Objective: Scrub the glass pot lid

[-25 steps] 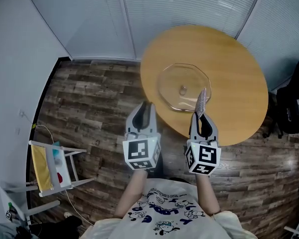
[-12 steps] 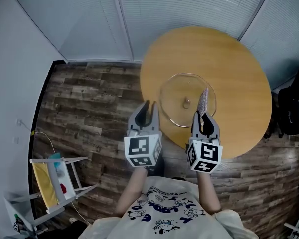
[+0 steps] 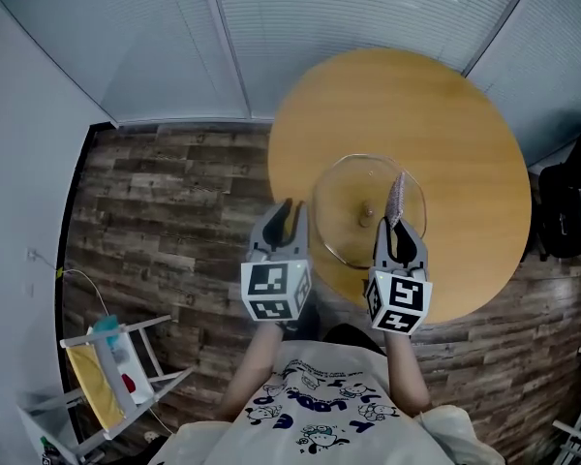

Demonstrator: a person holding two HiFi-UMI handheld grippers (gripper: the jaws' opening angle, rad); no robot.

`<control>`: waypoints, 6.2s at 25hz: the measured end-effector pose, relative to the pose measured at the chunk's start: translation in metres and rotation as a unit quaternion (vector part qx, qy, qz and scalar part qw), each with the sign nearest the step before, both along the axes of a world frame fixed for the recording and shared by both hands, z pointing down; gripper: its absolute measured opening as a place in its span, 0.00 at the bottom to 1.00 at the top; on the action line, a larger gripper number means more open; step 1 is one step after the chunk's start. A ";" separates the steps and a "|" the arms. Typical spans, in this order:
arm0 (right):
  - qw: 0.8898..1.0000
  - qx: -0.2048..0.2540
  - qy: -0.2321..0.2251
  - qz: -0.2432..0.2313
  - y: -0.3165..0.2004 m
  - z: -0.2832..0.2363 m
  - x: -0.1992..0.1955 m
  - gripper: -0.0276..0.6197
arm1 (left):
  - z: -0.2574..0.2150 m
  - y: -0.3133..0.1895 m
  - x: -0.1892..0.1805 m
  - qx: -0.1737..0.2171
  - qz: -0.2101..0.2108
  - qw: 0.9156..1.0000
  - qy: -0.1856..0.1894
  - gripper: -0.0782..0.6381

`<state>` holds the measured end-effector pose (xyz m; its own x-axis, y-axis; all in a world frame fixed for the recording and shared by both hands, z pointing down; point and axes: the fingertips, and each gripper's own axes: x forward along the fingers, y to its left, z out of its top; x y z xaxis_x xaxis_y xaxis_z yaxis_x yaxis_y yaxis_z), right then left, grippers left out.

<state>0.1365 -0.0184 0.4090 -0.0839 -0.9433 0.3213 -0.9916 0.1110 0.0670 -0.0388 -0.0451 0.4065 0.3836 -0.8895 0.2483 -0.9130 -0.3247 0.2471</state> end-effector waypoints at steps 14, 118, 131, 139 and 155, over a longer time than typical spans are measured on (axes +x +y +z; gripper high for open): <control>0.998 -0.050 0.030 0.002 -0.024 0.027 0.008 0.16 | 0.049 -0.016 0.007 -0.079 0.012 0.997 0.012 0.20; 0.818 -0.253 0.283 -0.432 -0.013 0.173 -0.084 0.16 | 0.176 0.027 0.052 -0.339 0.003 0.868 0.363 0.22; 0.823 -0.260 0.278 -0.422 -0.027 0.174 -0.085 0.16 | 0.176 0.028 0.052 -0.345 0.005 0.869 0.355 0.22; 0.828 -0.258 0.285 -0.408 -0.040 0.176 -0.077 0.16 | 0.176 0.028 0.052 -0.344 0.006 0.870 0.353 0.22; 0.857 -0.265 0.267 -0.352 -0.063 0.178 -0.064 0.16 | 0.177 0.029 0.052 -0.343 0.005 0.873 0.347 0.22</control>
<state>0.0730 -0.0813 0.5874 -0.2796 -0.4289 0.8590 -0.5095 0.8246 0.2459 0.0135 -0.0165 0.5838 0.6600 -0.6189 0.4258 -0.4642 0.1097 0.8789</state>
